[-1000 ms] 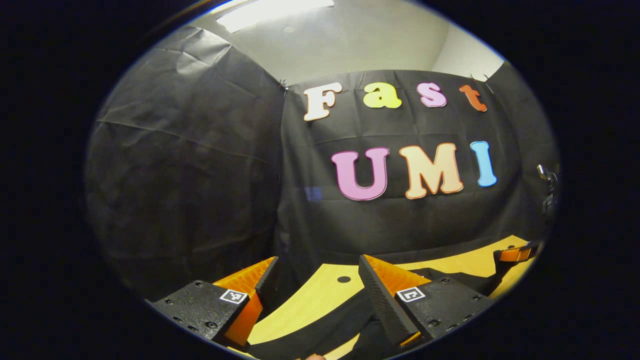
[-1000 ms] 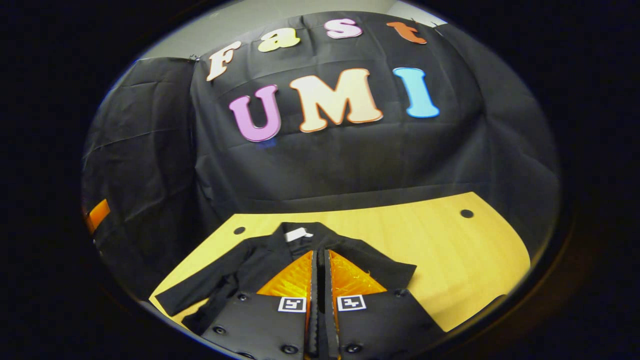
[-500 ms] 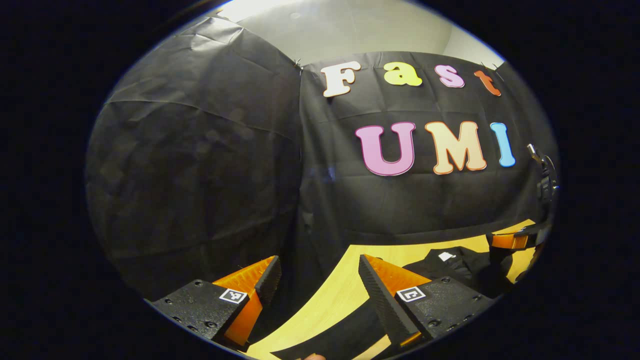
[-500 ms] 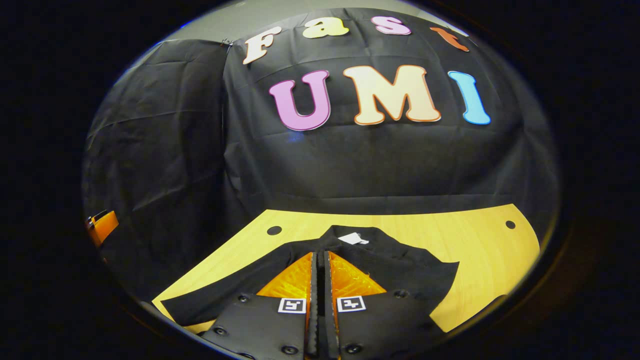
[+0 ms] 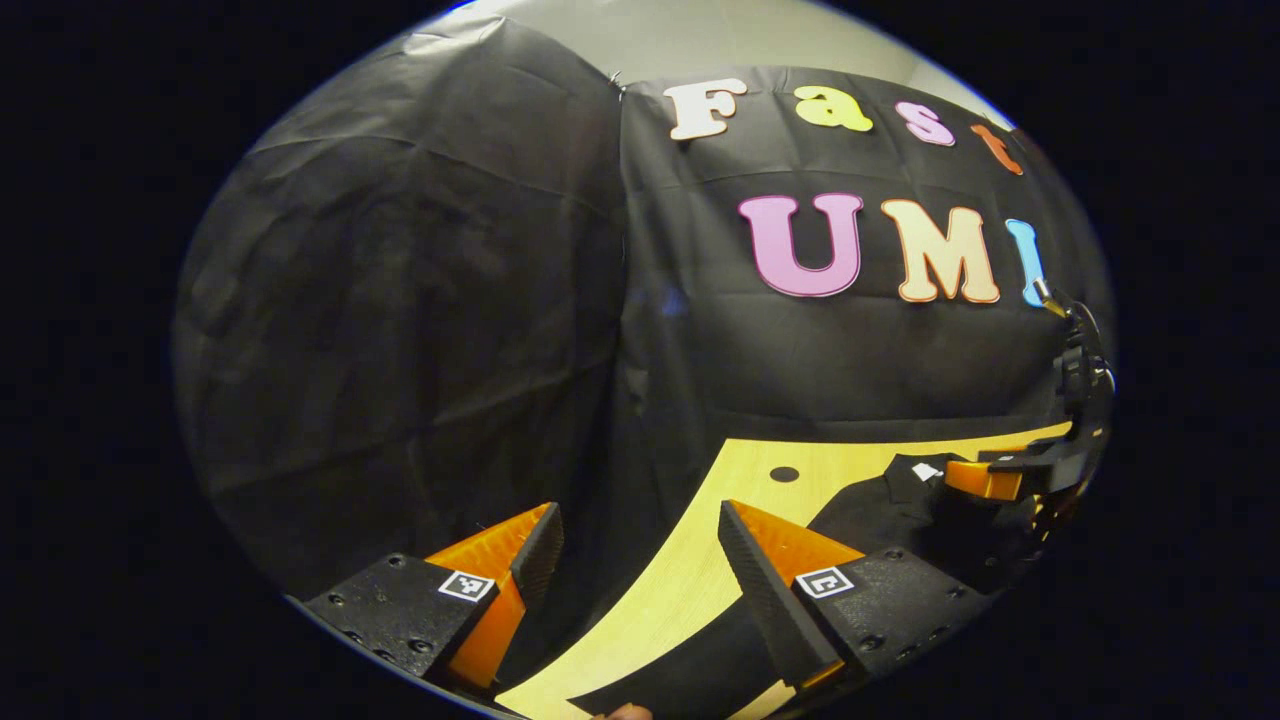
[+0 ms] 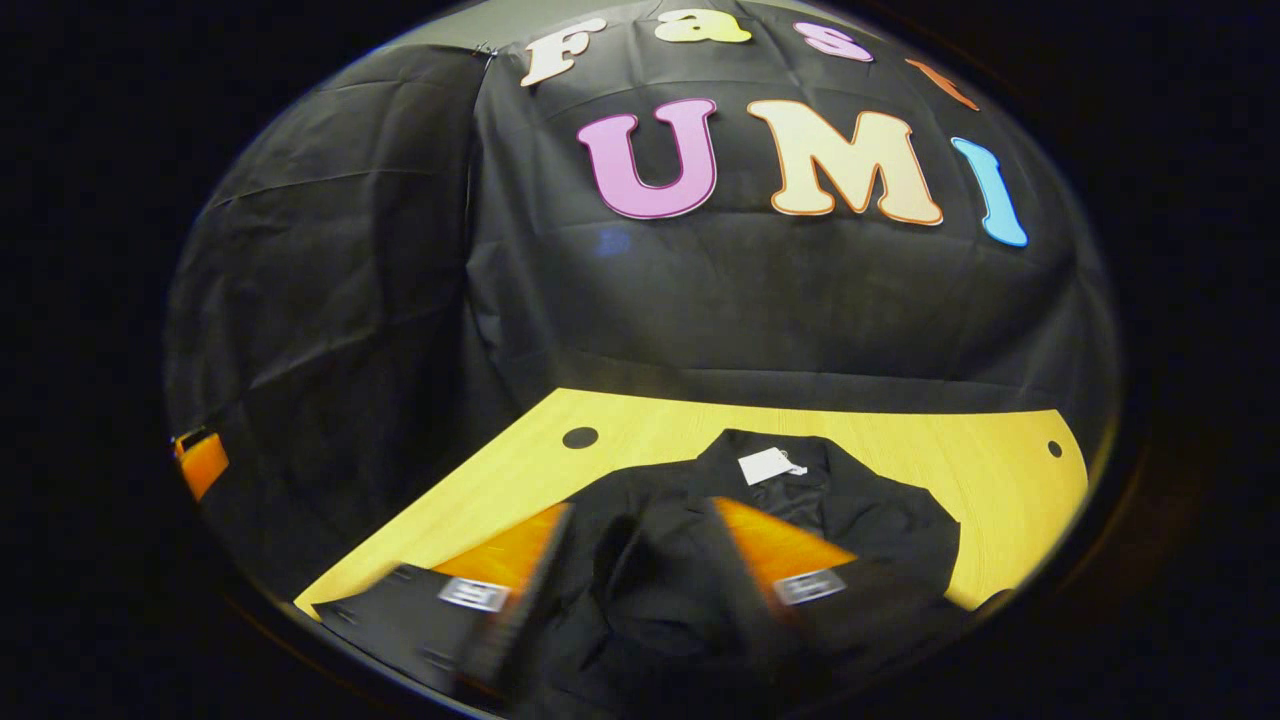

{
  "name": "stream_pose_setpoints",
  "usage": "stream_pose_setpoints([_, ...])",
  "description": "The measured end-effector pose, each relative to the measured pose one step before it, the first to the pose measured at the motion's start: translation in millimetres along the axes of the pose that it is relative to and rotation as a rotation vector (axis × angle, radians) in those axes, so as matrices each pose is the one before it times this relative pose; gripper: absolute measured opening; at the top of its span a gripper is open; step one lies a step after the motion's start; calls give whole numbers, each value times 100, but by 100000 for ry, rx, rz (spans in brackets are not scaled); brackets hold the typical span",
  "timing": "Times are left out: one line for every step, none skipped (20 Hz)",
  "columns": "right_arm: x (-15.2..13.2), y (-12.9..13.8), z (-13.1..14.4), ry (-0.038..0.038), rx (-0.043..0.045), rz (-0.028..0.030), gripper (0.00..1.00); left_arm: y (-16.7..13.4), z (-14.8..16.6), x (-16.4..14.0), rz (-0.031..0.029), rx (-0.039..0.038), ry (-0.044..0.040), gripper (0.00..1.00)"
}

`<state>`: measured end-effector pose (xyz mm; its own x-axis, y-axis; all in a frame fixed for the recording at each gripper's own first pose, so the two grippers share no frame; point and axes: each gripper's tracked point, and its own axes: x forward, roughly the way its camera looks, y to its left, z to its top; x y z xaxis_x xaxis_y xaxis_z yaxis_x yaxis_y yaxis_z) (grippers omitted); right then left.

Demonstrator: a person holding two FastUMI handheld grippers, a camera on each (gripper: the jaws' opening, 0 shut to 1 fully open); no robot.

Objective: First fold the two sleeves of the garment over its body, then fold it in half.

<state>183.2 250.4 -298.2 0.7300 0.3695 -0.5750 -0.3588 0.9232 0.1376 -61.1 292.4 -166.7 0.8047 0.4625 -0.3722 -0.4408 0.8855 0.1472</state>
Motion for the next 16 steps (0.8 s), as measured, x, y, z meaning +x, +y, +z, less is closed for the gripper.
stream_pose_setpoints([-778,-411,894,-2097,-2066,-324,96,472,-946,-557,382,-504,1779,93])
stream_pose_setpoints([-967,-320,604,-1886,-2347,142,97,357,-890,-325,499,90,1766,94])
stream_pose_setpoints([-896,-476,329,-2244,-2825,-126,98,76,-1109,-348,400,738,2526,93])
stream_pose_setpoints([-1193,-708,372,-2473,-2665,-947,98,-54,-1300,-302,-14,825,3440,93])
stream_pose_setpoints([-1221,-855,111,-1707,-2147,-616,97,-205,-1536,-272,-371,232,3937,93])
stream_pose_setpoints([-1232,-739,-90,-1363,-1524,-332,97,-519,-1489,-78,-1306,-559,4036,93])
stream_pose_setpoints([-1168,-767,-458,-613,-1155,-359,97,-229,-1624,-124,-449,-1385,3936,97])
stream_pose_setpoints([-1106,-773,-555,114,-692,-362,97,-178,-1948,-170,-230,-1160,5658,93])
stream_pose_setpoints([-912,-797,-685,697,-455,-559,97,-249,-2036,-180,761,-1219,5191,93])
stream_pose_setpoints([-810,-967,-797,1277,-128,-922,97,-129,-1795,-8,80,-1354,4606,93])
stream_pose_setpoints([-725,-951,-726,1379,581,-993,97,-82,-1429,48,312,-1085,3088,93])
stream_pose_setpoints([-661,-750,-642,1457,1150,-678,97,-206,-1178,81,-243,-554,3342,94])
stream_pose_setpoints([-518,-821,-622,1251,1523,-812,97,-50,-1270,116,339,186,2193,97])
stream_pose_setpoints([-518,-712,-407,1027,1394,-898,97,4,-1078,266,187,170,2437,94])
stream_pose_setpoints([-628,-751,-372,869,757,-1209,97,42,-1118,190,200,-445,2409,94])
stream_pose_setpoints([-446,-754,-230,371,316,-1210,97,-71,-972,299,-206,-1298,3003,94])
